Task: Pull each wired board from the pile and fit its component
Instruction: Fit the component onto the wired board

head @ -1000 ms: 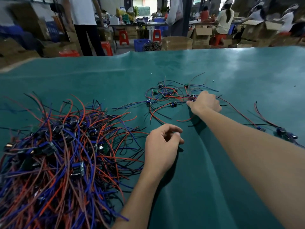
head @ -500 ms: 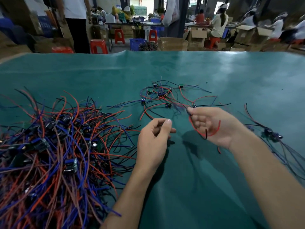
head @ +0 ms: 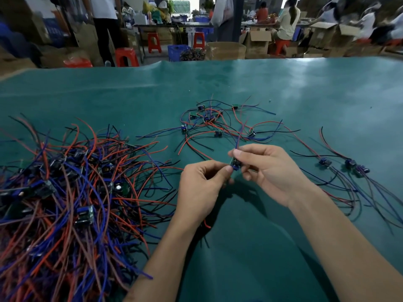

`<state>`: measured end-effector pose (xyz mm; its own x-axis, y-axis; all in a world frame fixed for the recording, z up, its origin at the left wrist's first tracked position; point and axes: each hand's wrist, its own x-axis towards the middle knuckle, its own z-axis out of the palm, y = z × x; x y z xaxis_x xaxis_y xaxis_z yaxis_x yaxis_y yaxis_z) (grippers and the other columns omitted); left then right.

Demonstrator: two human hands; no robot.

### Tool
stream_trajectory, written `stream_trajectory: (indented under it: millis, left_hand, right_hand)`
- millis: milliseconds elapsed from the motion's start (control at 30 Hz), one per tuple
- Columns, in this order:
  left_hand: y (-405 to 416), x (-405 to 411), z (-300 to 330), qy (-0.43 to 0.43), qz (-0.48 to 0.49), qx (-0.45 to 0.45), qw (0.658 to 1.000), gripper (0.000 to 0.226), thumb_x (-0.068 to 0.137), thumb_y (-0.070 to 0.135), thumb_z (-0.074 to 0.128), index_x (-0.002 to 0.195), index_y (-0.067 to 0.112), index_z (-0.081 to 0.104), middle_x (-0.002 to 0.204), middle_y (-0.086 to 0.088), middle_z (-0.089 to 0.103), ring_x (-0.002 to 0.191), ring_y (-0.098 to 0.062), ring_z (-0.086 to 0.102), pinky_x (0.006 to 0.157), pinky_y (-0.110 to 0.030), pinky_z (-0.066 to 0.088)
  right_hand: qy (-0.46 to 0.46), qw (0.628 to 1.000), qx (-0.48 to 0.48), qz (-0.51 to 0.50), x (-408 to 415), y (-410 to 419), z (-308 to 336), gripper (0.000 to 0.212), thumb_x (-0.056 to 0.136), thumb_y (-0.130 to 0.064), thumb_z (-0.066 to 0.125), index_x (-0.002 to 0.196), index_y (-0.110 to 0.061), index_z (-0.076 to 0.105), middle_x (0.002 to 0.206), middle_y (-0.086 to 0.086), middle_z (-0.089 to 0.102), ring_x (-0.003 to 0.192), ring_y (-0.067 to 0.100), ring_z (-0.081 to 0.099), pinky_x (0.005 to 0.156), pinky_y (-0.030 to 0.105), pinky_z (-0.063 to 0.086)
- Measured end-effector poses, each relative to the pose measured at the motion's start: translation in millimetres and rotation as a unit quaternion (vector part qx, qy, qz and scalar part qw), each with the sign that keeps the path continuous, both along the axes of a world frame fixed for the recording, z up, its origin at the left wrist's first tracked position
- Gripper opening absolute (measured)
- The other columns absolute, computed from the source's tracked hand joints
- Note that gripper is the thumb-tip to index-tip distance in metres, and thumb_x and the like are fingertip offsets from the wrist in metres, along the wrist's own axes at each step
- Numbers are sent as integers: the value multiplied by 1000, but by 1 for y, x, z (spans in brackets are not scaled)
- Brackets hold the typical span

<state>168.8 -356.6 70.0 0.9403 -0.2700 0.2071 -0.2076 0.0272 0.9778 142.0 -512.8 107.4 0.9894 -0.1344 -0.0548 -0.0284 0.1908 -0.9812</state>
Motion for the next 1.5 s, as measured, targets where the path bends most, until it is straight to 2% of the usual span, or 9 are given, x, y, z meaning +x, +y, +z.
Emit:
stream_trajectory:
  millis: [233,467,633,767,933,1067,1200,1400,1500]
  left_hand:
    - [1,-1,2,19,-48,24,998,16,94,10,69,79,8,74,56,-1,66,50,-8,49,51,-17,40]
    - [2,1,2,17,26,-40,999,18,97,6,64,81,10,72,60,-1,69,53,-5,55,56,-14,45]
    - [0,1,3,20,41,-93,995,16,96,6,64,84,10,73,67,-5,72,59,-10,62,61,-18,51]
    - [1,1,4,3,18,-66,998,16,96,10,67,82,9,74,67,-6,74,57,-6,63,58,-16,47]
    - [0,0,3,-8,-6,-18,1000,18,95,12,68,79,15,75,73,-3,76,67,-8,66,72,-21,53]
    - [-1,0,-1,-34,9,78,996,17,93,27,70,80,18,77,75,8,76,69,-3,66,74,-28,53]
    - [1,2,0,-21,65,59,996,14,94,25,67,83,20,74,74,10,75,71,0,67,67,-15,49]
    - [1,3,-1,0,90,21,996,12,87,21,61,88,20,73,73,7,75,70,-5,68,65,-28,55]
    - [1,5,-3,4,88,7,996,15,82,20,58,87,21,73,72,6,74,71,-12,70,66,-32,60]
  right_hand:
    - [-112,952,-164,-234,9,-15,-2,23,89,-7,74,67,-12,69,54,4,49,49,14,40,52,24,35]
    - [-66,889,70,-448,2,-57,9,22,99,-12,63,77,-12,60,70,4,56,48,7,49,49,22,44]
    - [3,994,-60,-92,1,6,2,26,87,-31,74,91,-5,73,74,4,70,60,11,61,49,21,48]
    - [-126,963,-222,-91,4,32,7,12,83,-2,79,87,-12,74,71,-6,71,62,3,62,59,17,48]
    - [-279,913,-262,-137,20,37,85,14,86,-13,77,85,-26,75,74,0,70,63,7,55,61,30,49]
    - [-286,935,-199,73,44,94,140,13,91,-20,75,90,-7,77,77,9,71,64,12,57,56,26,49]
    - [-170,875,-387,238,86,129,140,33,94,-39,69,97,-7,76,93,12,77,73,20,71,60,30,58]
    - [33,634,-770,66,142,45,59,30,88,-15,59,116,-9,67,118,21,66,111,38,63,94,41,55]
    - [52,637,-768,45,142,13,25,28,90,-26,68,115,-14,69,119,17,67,111,38,62,94,42,54]
